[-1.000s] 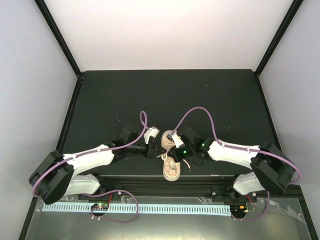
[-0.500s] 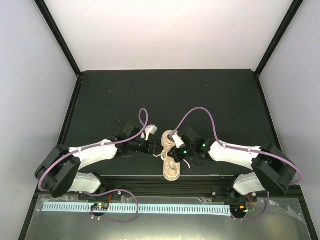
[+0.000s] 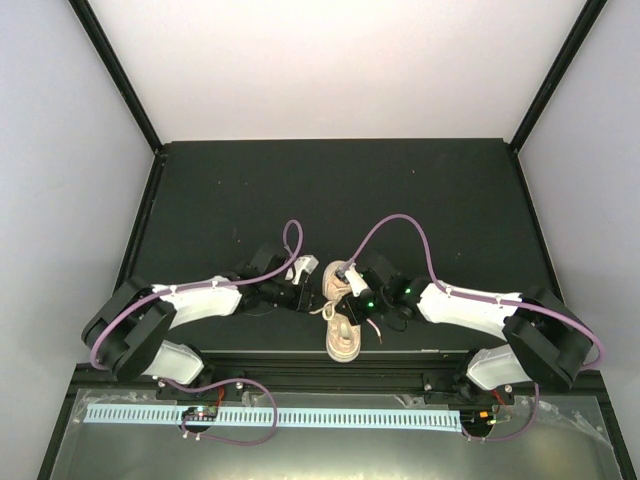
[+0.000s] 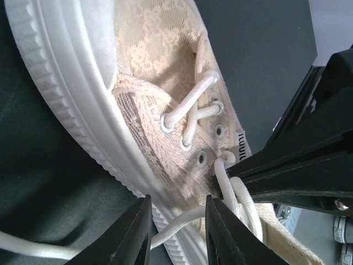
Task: Tie the shoes
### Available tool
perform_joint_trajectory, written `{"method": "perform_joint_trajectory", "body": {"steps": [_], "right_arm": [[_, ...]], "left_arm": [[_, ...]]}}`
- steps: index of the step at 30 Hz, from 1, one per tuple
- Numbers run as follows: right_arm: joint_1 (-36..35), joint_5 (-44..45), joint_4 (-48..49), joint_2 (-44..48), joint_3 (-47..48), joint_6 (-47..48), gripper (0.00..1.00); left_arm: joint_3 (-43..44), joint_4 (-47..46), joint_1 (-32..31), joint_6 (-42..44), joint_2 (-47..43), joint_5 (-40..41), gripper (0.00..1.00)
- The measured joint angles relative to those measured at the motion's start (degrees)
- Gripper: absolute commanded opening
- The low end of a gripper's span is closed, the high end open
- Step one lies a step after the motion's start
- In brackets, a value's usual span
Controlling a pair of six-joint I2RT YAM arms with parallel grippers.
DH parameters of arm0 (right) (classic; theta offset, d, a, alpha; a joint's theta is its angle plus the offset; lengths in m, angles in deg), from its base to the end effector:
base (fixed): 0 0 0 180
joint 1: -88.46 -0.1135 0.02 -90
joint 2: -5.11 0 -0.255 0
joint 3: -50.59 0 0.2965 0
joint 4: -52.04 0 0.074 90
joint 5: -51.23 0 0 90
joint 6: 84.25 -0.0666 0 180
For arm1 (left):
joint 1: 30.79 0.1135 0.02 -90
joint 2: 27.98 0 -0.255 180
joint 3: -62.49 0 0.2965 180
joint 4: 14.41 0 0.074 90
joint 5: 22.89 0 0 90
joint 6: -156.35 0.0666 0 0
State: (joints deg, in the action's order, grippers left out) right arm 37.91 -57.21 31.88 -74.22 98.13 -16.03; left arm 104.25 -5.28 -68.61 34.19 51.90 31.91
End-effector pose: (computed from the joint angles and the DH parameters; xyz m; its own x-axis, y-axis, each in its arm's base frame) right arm 0.1803 0.2523 0.0999 -0.7824 -0.3969 -0.4799 -0.6096 0.6456 0.4600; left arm 0.2100 -0.2116 0.0872 -0.9223 0.1653 -0.3493 0.3771 0.5830 -0.7197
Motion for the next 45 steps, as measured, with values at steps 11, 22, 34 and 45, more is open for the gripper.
{"method": "perform_joint_trajectory", "body": {"steps": [11, 22, 34, 45], "right_arm": [[0.00, -0.04, 0.00, 0.00, 0.00, 0.00, 0.02], [0.00, -0.09, -0.02, 0.00, 0.00, 0.28, 0.02], [0.00, -0.13, -0.02, 0.00, 0.00, 0.33, 0.02], [0.00, -0.09, -0.07, 0.00, 0.00, 0.46, 0.02]], "left_arm": [[-0.13, -5.60, 0.00, -2.19, 2.91, -3.89, 0.28], [-0.79, -11.78, 0.00, -5.68, 4.61, -5.03, 0.30], [-0.79, -15.74, 0.00, -7.48, 7.30, -7.61, 0.31], [-0.79, -18.32, 0.26, -9.01, 9.40, -10.12, 0.31]]}}
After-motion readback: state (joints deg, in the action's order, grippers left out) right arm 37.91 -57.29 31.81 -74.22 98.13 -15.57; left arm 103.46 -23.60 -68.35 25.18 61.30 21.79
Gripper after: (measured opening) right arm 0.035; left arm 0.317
